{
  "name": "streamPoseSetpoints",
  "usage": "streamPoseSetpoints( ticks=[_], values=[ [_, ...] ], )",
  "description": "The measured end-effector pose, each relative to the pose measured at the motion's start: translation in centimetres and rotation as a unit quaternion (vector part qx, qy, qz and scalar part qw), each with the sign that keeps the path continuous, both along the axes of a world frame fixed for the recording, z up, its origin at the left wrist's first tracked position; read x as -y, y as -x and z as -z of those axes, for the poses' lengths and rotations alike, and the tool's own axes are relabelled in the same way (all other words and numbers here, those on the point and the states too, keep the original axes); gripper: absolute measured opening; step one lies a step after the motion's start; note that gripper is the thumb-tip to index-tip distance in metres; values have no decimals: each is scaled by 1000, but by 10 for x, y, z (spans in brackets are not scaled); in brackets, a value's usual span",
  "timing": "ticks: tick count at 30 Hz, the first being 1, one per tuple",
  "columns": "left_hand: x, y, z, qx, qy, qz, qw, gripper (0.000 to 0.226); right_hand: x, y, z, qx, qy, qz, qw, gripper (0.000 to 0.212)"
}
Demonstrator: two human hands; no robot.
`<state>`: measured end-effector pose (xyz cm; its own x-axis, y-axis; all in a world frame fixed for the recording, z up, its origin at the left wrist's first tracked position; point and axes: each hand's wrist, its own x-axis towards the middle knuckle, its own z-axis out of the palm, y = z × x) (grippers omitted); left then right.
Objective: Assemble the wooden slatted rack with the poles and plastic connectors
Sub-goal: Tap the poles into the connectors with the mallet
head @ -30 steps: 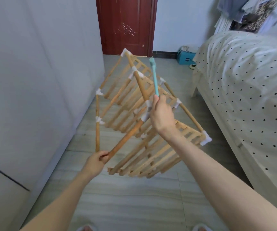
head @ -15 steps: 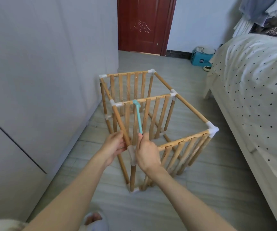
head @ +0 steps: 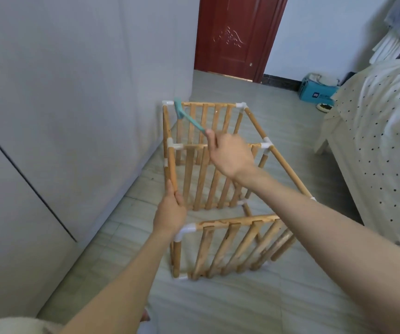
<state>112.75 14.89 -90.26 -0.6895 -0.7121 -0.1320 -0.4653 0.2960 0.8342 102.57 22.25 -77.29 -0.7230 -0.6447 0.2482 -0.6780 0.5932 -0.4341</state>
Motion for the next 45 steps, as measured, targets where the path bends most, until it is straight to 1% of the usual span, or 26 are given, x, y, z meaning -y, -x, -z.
streamPoseSetpoints(
  ticks=[2,3,4,6,7,8,9,11,12,15,17,19,20,23,24,25,27,28,31,32,36,38,40,42,43,45],
  values=[
    [-4,-1,3,-4,-14,-1,1000,51,17,6,-1,13,182,8,983,39],
    [-4,-1,4,-8,-25,-3,1000,51,21,6,12,32,200,20,979,38],
    [-4,-2,6,-14,-32,-6,999,51,25,5,31,66,168,36,983,39],
    [-1,-2,7,-22,-30,-13,999,50,30,5,71,183,-17,67,981,43],
    [1,-2,6,-23,-28,-11,999,49,29,10,80,215,-53,86,971,44],
    [2,-3,5,-23,-31,-10,999,49,29,17,84,231,-46,99,967,45],
    [3,-3,5,-25,-35,-10,999,49,31,25,82,230,15,99,968,47],
    [1,-5,4,-32,-43,-6,999,49,28,25,77,161,155,99,970,45],
    [-2,-5,2,-36,-41,-2,999,50,29,26,77,138,181,97,969,44],
    [-7,-6,0,-35,-38,3,999,51,36,18,74,201,50,91,974,50],
    [-7,-6,-1,-33,-30,6,999,51,45,24,70,209,105,90,968,45],
    [-6,-6,0,-32,-30,9,999,51,53,21,62,160,203,75,963,38],
    [-6,-5,-1,-31,-34,10,999,51,56,20,64,156,198,71,965,39],
    [-5,-5,-1,-27,-37,7,999,51,54,13,78,246,29,103,963,50],
    [-5,-7,-1,-27,-36,6,999,51,53,15,81,254,35,121,959,52],
    [-6,-7,-1,-31,-36,4,999,51,54,17,82,231,60,120,964,52],
    [-7,-7,-2,-34,-40,6,999,51,54,14,78,158,172,123,964,47],
    [-7,-6,-3,-35,-42,6,998,51,54,13,79,146,166,109,969,46],
    [-5,-7,-2,-32,-40,0,999,50,50,12,89,215,-24,97,972,49],
    [-3,-7,-1,-27,-38,-2,999,50,45,17,89,224,-34,99,969,50],
    [1,-7,-5,4,-13,-12,1000,48,14,41,66,164,61,135,975,50],
    [0,-7,-8,40,26,-16,999,48,-13,57,53,166,34,146,975,44],
    [-2,-4,-10,86,86,-31,992,48,-46,76,39,185,1,199,962,39],
    [-6,1,-11,117,126,-39,984,48,-72,92,23,164,39,275,946,39],
    [-9,2,-11,124,132,-39,983,48,-80,97,19,119,99,292,944,41],
    [-14,3,-11,129,136,-38,981,48,-92,101,19,39,227,335,914,42]
  ],
)
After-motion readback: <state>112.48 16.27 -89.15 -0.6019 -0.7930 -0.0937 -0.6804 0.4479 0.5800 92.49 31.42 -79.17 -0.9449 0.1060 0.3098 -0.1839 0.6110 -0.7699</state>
